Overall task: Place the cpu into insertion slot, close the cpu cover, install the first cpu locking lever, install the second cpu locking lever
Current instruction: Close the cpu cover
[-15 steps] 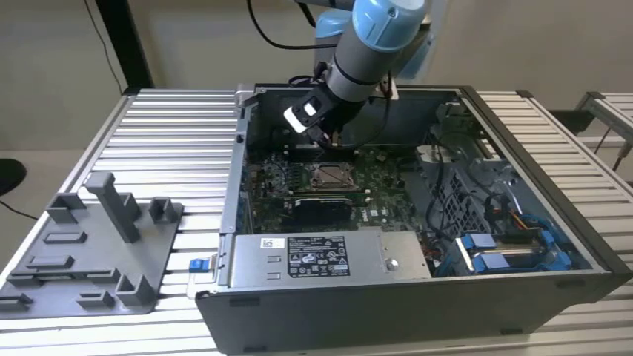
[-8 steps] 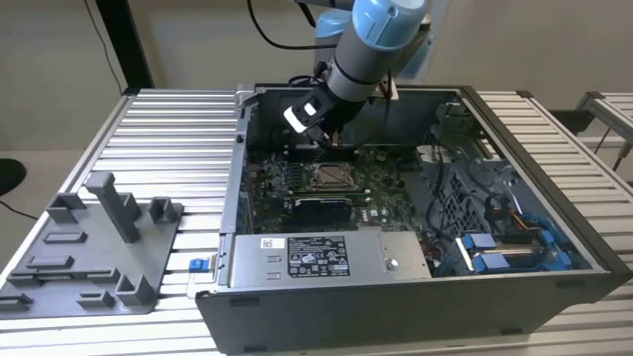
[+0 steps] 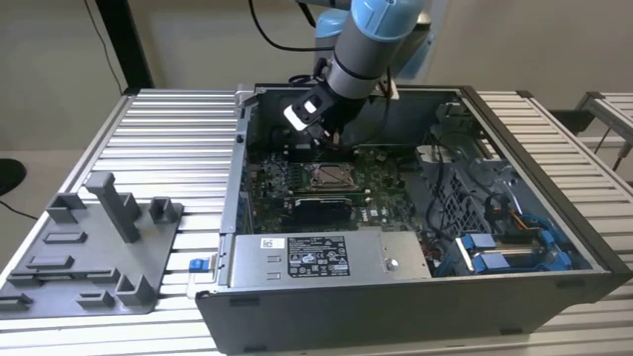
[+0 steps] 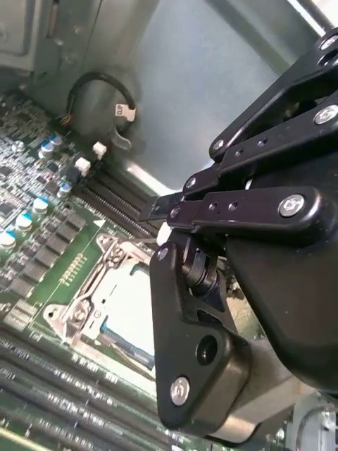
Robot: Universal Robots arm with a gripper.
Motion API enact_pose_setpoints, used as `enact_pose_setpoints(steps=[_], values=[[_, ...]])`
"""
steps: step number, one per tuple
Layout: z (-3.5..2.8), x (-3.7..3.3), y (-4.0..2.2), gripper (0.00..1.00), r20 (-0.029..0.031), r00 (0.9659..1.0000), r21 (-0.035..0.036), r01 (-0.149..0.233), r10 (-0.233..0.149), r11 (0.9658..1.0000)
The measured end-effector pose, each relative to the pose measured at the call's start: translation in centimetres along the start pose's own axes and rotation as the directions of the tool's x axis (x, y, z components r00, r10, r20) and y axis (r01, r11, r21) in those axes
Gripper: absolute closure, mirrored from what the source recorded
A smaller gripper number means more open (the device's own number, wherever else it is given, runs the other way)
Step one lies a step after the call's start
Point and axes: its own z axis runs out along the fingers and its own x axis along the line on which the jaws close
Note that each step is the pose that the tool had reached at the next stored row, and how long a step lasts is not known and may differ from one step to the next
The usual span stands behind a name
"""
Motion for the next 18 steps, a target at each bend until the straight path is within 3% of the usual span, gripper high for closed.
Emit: enact_pose_setpoints(steps=[5, 8, 18], values=[[-0.21, 0.15, -0.45, 1.00, 0.0000, 1.0000, -0.0007, 0.000, 0.000, 1.0000], [-0.18, 0.18, -0.66, 1.00, 0.0014, 1.0000, -0.0090, 0.003, -0.003, 1.0000], [-0.18, 0.18, -0.67, 1.00, 0.0021, 1.0000, -0.0134, 0.004, -0.004, 0.9999]])
